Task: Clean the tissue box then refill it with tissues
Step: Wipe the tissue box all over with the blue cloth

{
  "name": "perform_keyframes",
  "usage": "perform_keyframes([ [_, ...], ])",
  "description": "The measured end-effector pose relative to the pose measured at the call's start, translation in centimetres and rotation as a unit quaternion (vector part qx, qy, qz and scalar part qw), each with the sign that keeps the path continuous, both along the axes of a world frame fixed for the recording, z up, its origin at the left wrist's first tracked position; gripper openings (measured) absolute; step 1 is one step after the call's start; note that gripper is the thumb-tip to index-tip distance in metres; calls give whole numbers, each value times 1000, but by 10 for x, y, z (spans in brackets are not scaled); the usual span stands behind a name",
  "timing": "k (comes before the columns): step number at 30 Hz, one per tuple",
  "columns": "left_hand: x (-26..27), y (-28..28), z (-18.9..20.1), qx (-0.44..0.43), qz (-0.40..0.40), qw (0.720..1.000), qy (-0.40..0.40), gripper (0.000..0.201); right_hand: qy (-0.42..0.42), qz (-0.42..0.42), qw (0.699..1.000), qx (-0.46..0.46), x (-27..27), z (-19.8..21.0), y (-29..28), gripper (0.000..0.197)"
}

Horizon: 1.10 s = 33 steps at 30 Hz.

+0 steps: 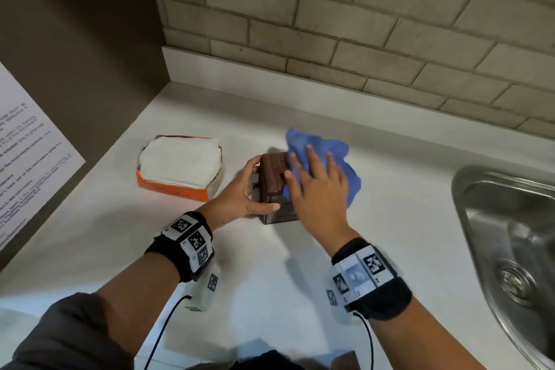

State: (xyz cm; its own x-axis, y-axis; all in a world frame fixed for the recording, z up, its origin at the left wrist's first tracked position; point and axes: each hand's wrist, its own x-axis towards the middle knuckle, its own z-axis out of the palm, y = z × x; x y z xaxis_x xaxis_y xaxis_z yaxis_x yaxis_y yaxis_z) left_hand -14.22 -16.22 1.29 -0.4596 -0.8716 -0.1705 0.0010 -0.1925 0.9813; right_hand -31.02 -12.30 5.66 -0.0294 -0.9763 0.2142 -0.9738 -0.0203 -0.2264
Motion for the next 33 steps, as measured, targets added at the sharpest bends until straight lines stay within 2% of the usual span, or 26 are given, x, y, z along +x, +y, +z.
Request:
perform_keyframes([
  [3,1,0,0,-9,-6,1000,0,95,19,60,998,-6,8,-1,5,53],
  [5,1,0,0,-9,-4,1000,-7,97,-22,22,999,-20,-14,-5,-3,49],
  [7,0,0,1,-10,-5,1000,-18,97,-75,-26,996,-33,-38,-6,-9,55],
  [8,-1,1,2,-13,-5,1000,-20,96,-77,-41,996,-27,-42,-6,-10,60],
  [10,-2,1,2,-12,-1,1000,-16,95,-29,-52,998,-16,-27,-5,-6,62],
  [13,0,1,2,-11,-4,1000,-6,98,8,23,999,-39,19,-5,7,51],
  [15,0,2,0,-16,-7,1000,-3,96,5,64,997,-31,24,-4,10,46],
  [17,-1,2,-1,-17,6,1000,-6,96,-19,43,999,-23,3,-6,7,47],
  [19,-2,2,-3,-15,18,1000,-7,96,-83,-15,995,-55,-27,-9,1,47],
  [21,-2,2,-4,-12,20,1000,3,94,-234,-39,971,-40,-51,-6,-4,41],
  [22,-1,4,-5,-9,19,1000,5,93,-320,-45,946,-7,-61,-6,-5,38],
  [25,3,8,-5,-1,10,1000,28,92,-510,-71,849,117,-79,0,-2,44],
  [29,7,14,-4,16,-19,996,88,89,-603,-54,778,167,-73,20,4,49],
  [31,10,14,1,35,-30,994,101,98,-628,-8,756,185,-79,32,11,57],
  [33,11,14,8,54,-35,992,111,103,-616,20,757,217,-87,42,16,58],
])
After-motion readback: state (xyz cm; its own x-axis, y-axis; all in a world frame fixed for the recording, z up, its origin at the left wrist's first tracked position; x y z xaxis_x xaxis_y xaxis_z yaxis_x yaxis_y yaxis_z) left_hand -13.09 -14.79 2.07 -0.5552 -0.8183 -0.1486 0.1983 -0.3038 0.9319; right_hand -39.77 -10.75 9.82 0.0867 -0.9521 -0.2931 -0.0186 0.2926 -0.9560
